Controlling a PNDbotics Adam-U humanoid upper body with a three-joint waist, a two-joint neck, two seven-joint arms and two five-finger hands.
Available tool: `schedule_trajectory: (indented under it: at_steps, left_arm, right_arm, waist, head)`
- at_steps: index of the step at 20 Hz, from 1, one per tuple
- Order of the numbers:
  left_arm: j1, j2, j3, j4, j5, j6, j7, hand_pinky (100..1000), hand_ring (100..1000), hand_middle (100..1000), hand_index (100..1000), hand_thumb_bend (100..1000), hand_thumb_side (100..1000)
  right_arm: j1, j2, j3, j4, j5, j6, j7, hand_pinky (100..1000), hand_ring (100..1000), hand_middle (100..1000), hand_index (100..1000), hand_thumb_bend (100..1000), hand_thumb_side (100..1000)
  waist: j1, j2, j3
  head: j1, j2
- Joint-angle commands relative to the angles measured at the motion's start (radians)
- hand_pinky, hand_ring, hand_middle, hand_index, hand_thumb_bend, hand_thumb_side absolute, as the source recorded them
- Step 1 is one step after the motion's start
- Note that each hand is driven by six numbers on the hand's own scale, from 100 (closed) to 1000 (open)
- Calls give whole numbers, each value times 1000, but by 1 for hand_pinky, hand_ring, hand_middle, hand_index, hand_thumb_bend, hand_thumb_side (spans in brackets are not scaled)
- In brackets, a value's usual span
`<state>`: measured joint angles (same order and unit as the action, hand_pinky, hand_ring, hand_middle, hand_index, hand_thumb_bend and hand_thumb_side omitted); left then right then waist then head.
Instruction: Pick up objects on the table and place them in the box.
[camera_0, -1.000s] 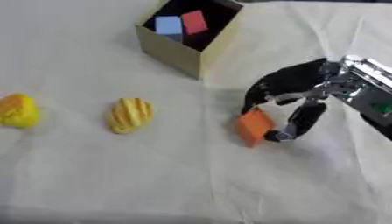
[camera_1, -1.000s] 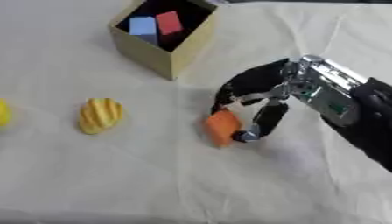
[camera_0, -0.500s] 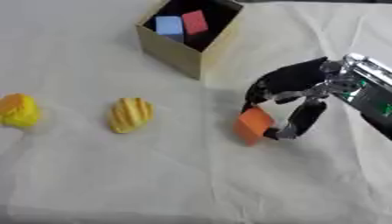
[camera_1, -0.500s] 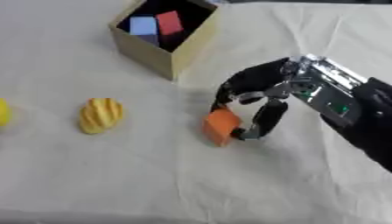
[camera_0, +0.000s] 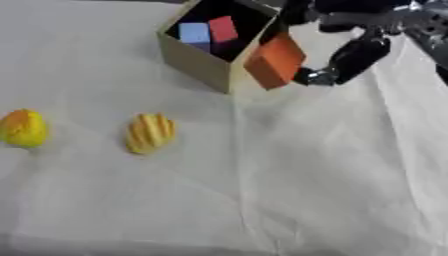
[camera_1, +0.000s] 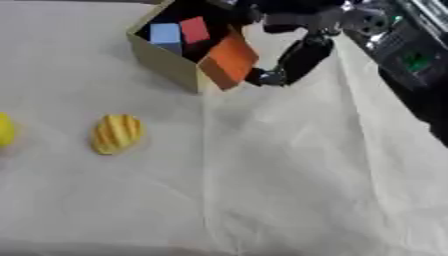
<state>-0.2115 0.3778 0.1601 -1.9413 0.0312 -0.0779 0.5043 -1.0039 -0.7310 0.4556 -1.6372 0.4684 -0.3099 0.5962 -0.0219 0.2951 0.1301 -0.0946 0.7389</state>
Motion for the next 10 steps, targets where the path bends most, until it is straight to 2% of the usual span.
schedule_trajectory:
  at_steps: [1, 5, 10]
  left_arm:
    - [-6, 16, -3, -11, 3, -1, -8, 694, 726, 601, 752, 409, 563]
    - [-9, 20, -4, -8, 6, -1, -11, 694, 726, 601, 751, 409, 563]
    - [-15, 26, -1, -8, 5, -1, -9, 694, 727, 602, 751, 409, 563]
  right_arm:
    - [-70, 57, -33, 59, 46, 47, 3, 850, 738, 555, 692, 297, 206]
    - [-168, 156, -56, 157, 106, 105, 32, 844, 726, 555, 694, 288, 199]
    - [-283, 254, -88, 290, 188, 178, 62, 845, 736, 561, 698, 335, 218]
  waist:
    - [1, -22, 7]
    - [-2, -19, 15]
    - [-6, -10, 18]
  head:
    - [-15, -1]
    - [-19, -6]
    - [-22, -14]
